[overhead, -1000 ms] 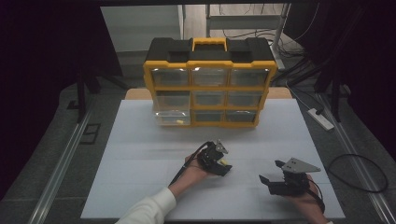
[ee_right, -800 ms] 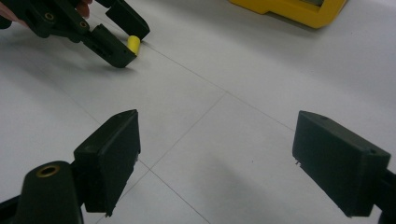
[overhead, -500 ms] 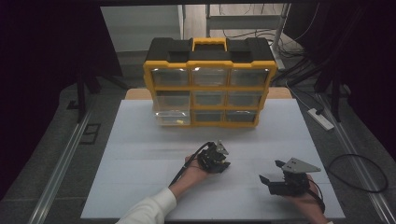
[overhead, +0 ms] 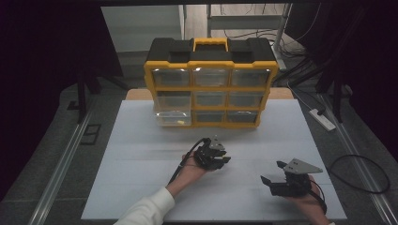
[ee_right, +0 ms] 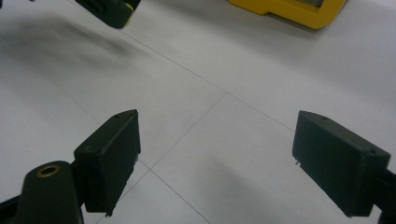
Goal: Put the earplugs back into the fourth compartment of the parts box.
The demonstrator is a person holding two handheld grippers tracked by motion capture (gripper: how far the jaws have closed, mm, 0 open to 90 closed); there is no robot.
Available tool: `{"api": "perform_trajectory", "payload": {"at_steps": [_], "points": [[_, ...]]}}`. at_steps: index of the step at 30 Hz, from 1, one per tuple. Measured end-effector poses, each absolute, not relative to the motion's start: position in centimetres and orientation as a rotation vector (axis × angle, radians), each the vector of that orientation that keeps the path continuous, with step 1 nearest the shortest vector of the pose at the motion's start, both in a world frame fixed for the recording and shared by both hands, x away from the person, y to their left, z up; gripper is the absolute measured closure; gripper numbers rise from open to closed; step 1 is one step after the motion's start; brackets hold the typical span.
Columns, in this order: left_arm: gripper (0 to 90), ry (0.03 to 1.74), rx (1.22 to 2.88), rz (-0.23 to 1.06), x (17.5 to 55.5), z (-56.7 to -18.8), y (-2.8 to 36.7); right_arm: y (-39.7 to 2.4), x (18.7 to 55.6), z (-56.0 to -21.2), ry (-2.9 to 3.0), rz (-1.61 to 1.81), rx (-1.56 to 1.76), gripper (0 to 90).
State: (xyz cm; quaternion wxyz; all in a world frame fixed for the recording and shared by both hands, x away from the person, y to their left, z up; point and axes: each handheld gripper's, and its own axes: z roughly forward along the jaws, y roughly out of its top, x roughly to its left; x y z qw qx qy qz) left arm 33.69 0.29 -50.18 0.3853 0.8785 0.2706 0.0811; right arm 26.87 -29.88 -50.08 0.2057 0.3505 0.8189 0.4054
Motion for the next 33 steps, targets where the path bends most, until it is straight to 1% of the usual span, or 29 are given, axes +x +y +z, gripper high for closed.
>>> {"api": "perform_trajectory", "payload": {"at_steps": [18, 33], "points": [[67.2, 0.693, 2.033, 0.204, 33.5, -45.1, 3.6, -29.8, 26.9, -50.1, 2.284, 1.125, 0.981, 16.1], [67.1, 0.694, 1.916, 0.266, 33.2, -41.7, 6.7, -29.9, 26.9, -50.1, 2.284, 1.124, 0.981, 16.1]]}}
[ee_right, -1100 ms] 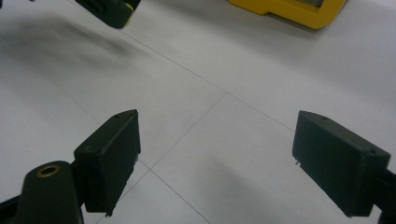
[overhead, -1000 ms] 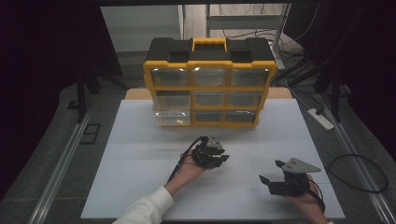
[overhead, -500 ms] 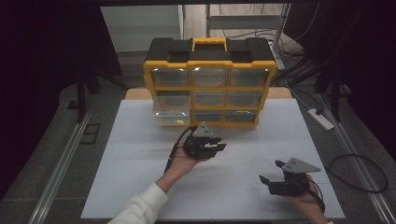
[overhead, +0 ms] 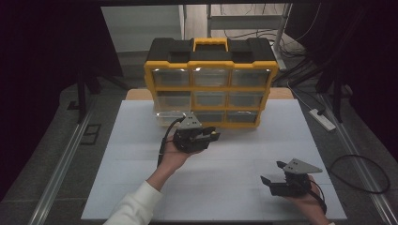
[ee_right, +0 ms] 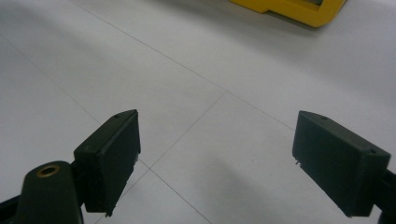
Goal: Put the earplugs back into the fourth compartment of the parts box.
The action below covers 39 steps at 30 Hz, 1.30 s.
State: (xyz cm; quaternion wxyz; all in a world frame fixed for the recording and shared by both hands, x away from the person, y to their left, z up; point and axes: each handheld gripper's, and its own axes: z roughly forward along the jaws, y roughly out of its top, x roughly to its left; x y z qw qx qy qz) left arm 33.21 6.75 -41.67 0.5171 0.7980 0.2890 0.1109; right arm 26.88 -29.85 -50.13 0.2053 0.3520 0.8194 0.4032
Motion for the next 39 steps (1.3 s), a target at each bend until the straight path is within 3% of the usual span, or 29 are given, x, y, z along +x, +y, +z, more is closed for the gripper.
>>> {"api": "perform_trajectory", "payload": {"at_steps": [22, 39], "points": [[67.2, 0.772, 1.793, 0.349, 33.8, -39.6, 11.6, -29.8, 26.9, -50.1, 2.285, 1.121, 0.981, 16.1], [67.2, 0.916, 1.754, 0.433, 36.9, -38.7, 15.1, -29.8, 27.0, -50.1, 2.281, 1.123, 0.978, 16.0]]}}
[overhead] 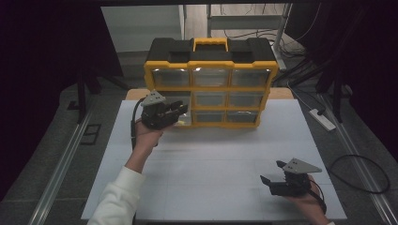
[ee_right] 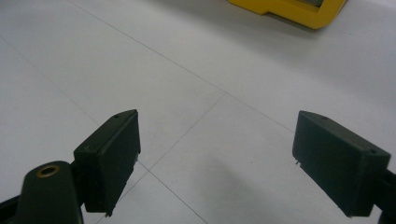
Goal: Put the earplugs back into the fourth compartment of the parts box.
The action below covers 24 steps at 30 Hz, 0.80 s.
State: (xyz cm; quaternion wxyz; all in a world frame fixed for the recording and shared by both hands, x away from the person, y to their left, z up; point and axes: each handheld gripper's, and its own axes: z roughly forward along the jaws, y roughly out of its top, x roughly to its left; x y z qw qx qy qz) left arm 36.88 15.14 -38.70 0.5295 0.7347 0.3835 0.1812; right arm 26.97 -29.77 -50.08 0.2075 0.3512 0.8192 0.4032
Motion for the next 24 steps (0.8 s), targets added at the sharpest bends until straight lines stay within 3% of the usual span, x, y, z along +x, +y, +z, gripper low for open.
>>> {"api": "perform_trajectory", "payload": {"at_steps": [12, 14, 16, 24], "points": [[63.7, 0.990, 1.737, 0.467, 38.2, -38.4, 17.0, -29.8, 27.0, -50.1, 2.282, 1.118, 0.976, 16.0], [45.0, 0.986, 1.723, 0.495, 37.7, -38.1, 16.8, -29.7, 27.0, -50.1, 2.281, 1.119, 0.978, 16.0], [33.5, 0.905, 1.717, 0.549, 36.0, -37.0, 16.1, -29.8, 26.9, -50.1, 2.280, 1.120, 0.981, 16.0], [23.6, 0.909, 1.752, 0.552, 34.2, -36.5, 16.6, -29.7, 26.9, -50.1, 2.279, 1.122, 0.977, 16.0]]}}
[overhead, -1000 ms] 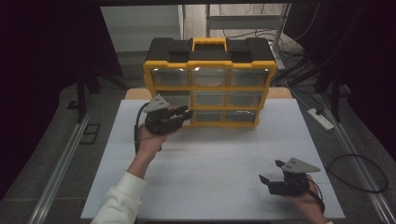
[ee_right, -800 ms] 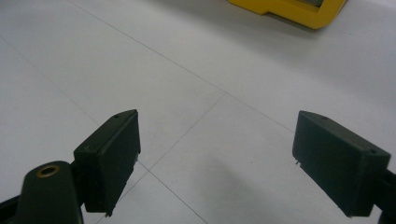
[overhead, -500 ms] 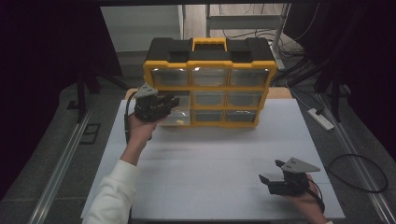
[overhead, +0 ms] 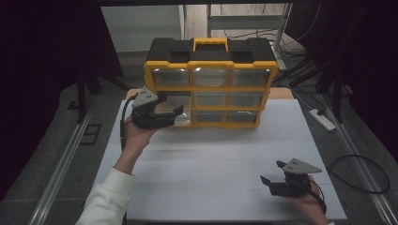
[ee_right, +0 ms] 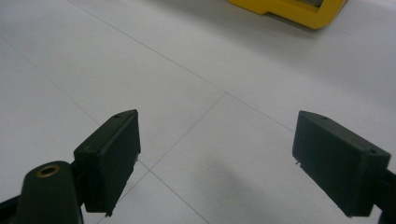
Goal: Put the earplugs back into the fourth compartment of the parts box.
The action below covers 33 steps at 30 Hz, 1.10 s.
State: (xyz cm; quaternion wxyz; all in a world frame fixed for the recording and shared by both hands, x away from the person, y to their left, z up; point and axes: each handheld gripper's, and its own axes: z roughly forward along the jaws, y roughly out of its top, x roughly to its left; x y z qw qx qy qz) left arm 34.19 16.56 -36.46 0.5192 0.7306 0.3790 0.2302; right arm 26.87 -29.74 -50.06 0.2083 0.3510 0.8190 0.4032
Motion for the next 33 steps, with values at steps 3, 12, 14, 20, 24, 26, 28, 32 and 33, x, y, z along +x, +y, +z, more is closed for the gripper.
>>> {"api": "perform_trajectory", "payload": {"at_steps": [3, 12, 14, 20, 24, 26, 28, 32, 33], "points": [[23.3, 0.929, 1.737, 0.508, 33.7, -37.1, 17.5, -29.7, 26.9, -50.1, 2.279, 1.121, 0.976, 16.0], [23.1, 0.944, 1.785, 0.513, 30.1, -40.3, 19.5, -29.7, 27.0, -50.0, 2.277, 1.125, 0.975, 16.0], [23.1, 0.944, 1.806, 0.514, 29.1, -41.4, 19.8, -29.7, 27.0, -50.0, 2.278, 1.125, 0.974, 16.0], [22.7, 0.979, 1.832, 0.473, 26.6, -44.3, 21.0, -29.7, 27.1, -50.1, 2.280, 1.124, 0.981, 16.0], [22.7, 0.997, 1.849, 0.444, 25.2, -46.4, 21.5, -29.7, 27.2, -50.1, 2.279, 1.117, 0.987, 16.0], [22.4, 1.001, 1.870, 0.436, 24.8, -47.2, 21.6, -29.7, 27.2, -50.1, 2.279, 1.115, 0.989, 15.9], [22.2, 1.011, 1.885, 0.427, 24.5, -47.9, 21.7, -29.8, 27.2, -50.1, 2.278, 1.116, 0.991, 15.9], [22.0, 1.020, 1.906, 0.401, 24.3, -48.9, 21.7, -29.8, 27.3, -50.2, 2.276, 1.122, 0.996, 15.9], [21.9, 1.017, 1.909, 0.404, 24.3, -49.0, 21.6, -29.8, 27.3, -50.1, 2.274, 1.123, 0.998, 15.9]]}}
